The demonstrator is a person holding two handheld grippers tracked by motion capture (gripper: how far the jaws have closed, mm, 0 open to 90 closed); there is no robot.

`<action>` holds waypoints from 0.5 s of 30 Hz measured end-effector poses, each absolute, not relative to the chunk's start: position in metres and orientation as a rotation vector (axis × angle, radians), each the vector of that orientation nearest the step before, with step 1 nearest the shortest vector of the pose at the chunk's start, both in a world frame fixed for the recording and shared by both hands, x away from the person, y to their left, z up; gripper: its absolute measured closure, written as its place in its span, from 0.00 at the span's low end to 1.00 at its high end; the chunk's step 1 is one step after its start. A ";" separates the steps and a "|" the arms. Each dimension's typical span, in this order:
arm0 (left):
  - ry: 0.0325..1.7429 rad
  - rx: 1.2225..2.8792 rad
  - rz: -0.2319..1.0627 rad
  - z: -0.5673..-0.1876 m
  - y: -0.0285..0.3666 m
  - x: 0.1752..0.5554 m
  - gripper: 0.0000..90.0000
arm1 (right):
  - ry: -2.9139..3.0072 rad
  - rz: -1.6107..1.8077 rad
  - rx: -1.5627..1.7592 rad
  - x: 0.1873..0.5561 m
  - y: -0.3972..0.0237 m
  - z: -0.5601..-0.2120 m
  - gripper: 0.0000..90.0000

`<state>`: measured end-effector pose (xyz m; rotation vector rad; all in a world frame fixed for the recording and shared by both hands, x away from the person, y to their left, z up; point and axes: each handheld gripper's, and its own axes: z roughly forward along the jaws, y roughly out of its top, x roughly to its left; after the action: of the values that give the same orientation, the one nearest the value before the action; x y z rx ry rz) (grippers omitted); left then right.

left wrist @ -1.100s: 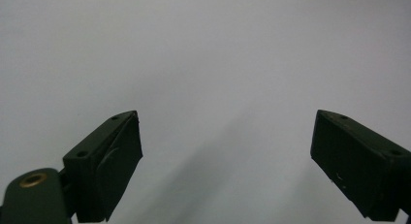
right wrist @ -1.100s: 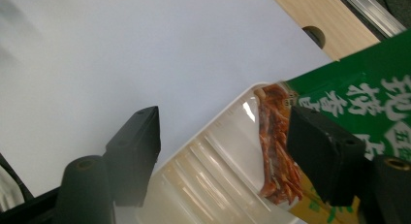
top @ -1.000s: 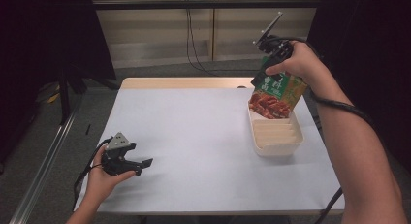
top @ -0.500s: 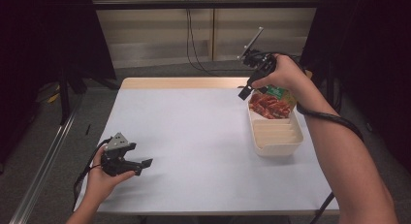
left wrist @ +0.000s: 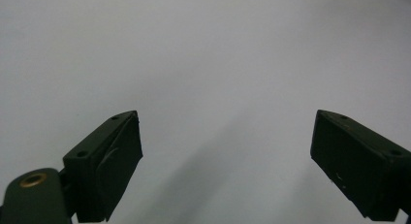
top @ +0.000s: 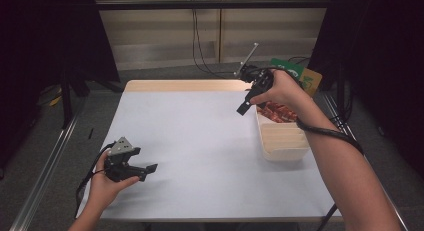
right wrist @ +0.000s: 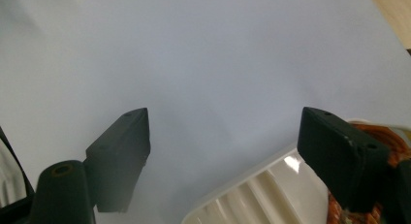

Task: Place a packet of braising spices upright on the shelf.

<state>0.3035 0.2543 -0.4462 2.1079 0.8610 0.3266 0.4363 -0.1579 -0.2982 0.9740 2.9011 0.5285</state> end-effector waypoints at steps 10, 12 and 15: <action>0.858 2.121 0.331 -0.445 0.256 0.303 0.12 | 2.933 0.480 0.903 0.426 -0.144 -0.322 0.19; 0.854 2.121 0.331 -0.446 0.255 0.303 0.12 | 2.931 0.489 0.893 0.424 -0.142 -0.327 0.18; 0.856 2.130 0.335 -0.446 0.255 0.303 0.12 | 2.931 0.488 0.872 0.420 -0.137 -0.334 0.18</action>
<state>0.3029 0.2546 -0.4456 2.1297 0.8556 0.3351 0.4203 -0.1367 -0.3338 0.8722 2.9315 0.4879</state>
